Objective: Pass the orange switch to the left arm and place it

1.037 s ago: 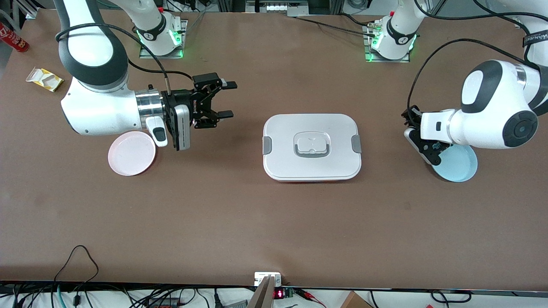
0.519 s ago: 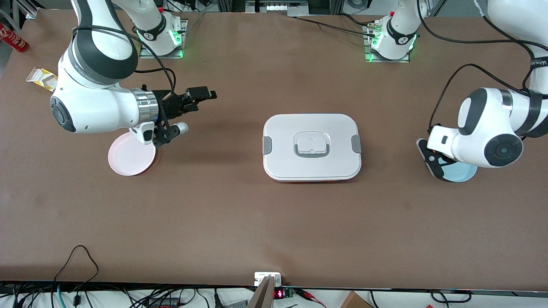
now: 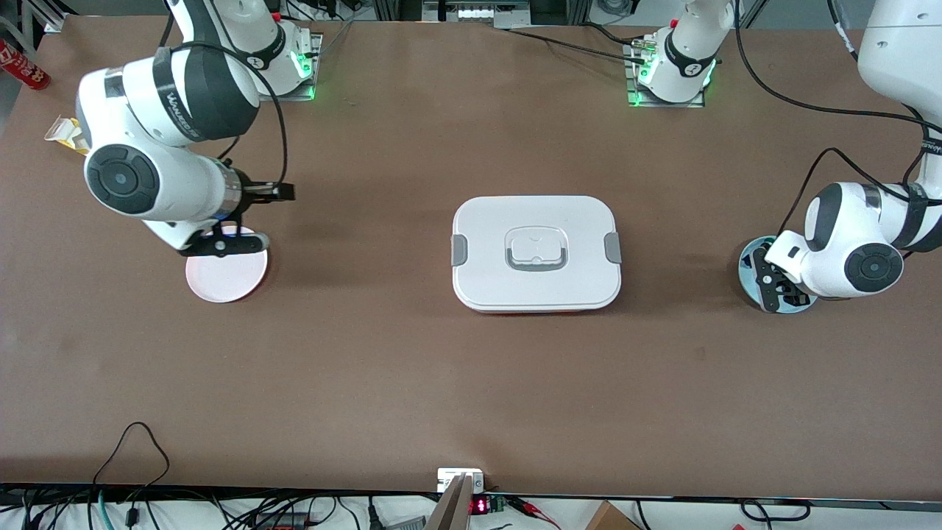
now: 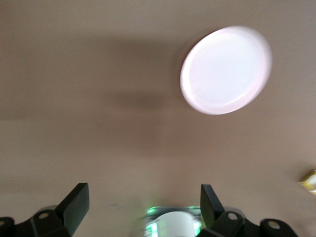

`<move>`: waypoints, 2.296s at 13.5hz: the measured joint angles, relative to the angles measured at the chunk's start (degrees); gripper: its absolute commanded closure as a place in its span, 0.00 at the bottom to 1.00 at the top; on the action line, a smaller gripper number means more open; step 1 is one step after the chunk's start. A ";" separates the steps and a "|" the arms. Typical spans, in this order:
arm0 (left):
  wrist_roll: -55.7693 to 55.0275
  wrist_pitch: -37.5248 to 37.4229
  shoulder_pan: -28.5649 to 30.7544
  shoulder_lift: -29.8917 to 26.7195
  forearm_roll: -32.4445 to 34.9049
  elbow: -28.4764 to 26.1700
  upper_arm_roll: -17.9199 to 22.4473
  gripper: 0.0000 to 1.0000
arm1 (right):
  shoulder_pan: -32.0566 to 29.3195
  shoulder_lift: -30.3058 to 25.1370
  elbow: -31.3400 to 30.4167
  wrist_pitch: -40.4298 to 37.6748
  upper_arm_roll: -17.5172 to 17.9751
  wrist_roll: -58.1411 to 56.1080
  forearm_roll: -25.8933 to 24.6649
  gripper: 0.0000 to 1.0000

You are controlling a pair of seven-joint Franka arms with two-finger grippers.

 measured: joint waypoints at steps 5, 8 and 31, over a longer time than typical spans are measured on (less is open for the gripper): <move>9.49 12.99 6.83 1.16 2.75 -4.69 0.03 0.83 | -4.74 -0.66 10.60 0.62 -2.34 -3.08 -3.16 0.00; 11.27 15.62 7.49 2.42 2.87 -4.79 -0.18 0.16 | -6.47 -1.62 10.09 1.89 -2.65 -3.08 -1.23 0.00; -13.27 -28.82 7.13 -8.15 -7.87 17.40 -15.73 0.00 | -8.88 -14.86 -5.02 8.87 -2.64 -11.92 4.92 0.00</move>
